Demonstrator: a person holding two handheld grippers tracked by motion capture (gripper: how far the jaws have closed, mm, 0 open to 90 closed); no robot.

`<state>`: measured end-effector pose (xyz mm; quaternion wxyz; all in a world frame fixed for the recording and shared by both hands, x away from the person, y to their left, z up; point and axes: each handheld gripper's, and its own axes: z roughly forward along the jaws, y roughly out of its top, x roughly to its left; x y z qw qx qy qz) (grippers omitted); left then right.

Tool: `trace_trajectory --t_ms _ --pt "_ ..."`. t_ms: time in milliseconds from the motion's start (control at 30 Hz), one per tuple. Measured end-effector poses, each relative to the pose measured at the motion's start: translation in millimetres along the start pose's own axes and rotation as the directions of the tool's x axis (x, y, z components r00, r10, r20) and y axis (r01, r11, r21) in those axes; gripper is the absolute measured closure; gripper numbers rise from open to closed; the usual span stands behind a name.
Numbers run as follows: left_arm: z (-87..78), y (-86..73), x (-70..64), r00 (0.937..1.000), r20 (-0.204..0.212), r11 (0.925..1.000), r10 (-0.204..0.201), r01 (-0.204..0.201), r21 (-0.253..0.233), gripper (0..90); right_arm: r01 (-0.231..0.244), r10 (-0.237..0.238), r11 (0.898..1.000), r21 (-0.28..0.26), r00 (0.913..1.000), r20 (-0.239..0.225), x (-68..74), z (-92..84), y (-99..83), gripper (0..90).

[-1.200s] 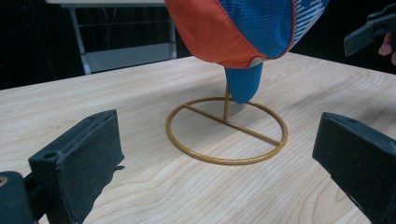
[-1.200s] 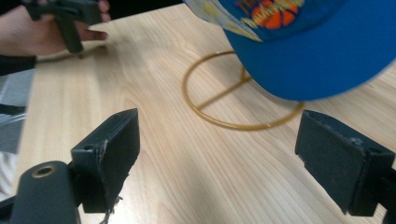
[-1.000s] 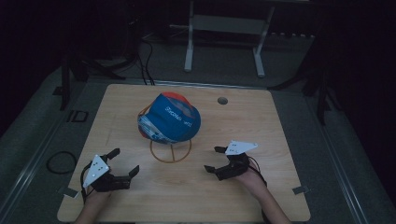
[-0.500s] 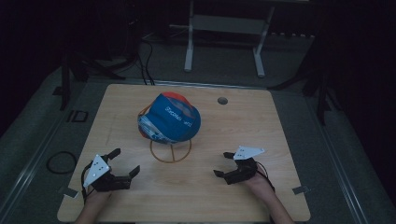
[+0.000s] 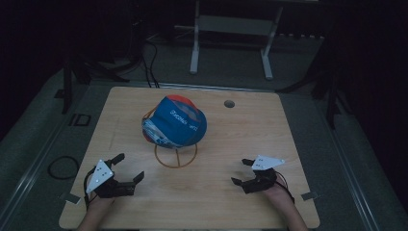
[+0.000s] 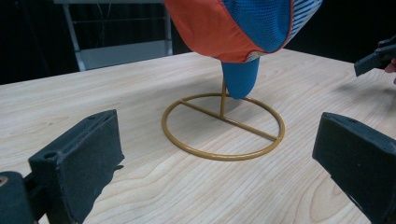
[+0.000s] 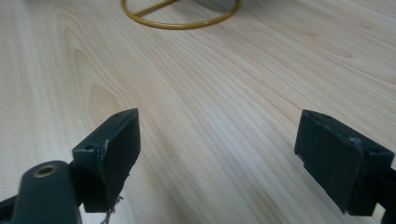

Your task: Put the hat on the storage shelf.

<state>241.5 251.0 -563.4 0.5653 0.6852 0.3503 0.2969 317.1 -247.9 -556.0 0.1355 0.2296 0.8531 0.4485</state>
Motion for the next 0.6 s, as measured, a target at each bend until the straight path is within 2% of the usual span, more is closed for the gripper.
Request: trace_trajectory --t_ms 67,200,267,600 --pt "-0.2 -0.1 0.1 1.0000 0.000 1.0000 -0.003 0.003 -0.001 1.8 -0.009 0.009 1.000 -0.003 1.0000 -0.001 -3.2 -1.3 -3.2 14.5" --pt "-1.5 -0.1 0.6 1.0000 -0.007 1.0000 -0.001 0.001 0.001 1.8 0.007 -0.007 1.000 0.004 0.9999 -0.008 -6.6 -1.5 -7.1 14.5" --pt "-2.4 -0.2 1.5 0.9999 -0.012 1.0000 -0.003 0.003 -0.001 1.8 -0.003 0.003 1.000 0.013 1.0000 0.005 -9.2 -0.8 -9.1 14.5" --pt "-4.2 -1.4 2.3 0.9999 -0.012 1.0000 -0.006 0.006 0.002 1.7 -0.038 0.039 0.999 -0.014 0.9992 0.010 -15.3 -2.6 -11.5 14.5"
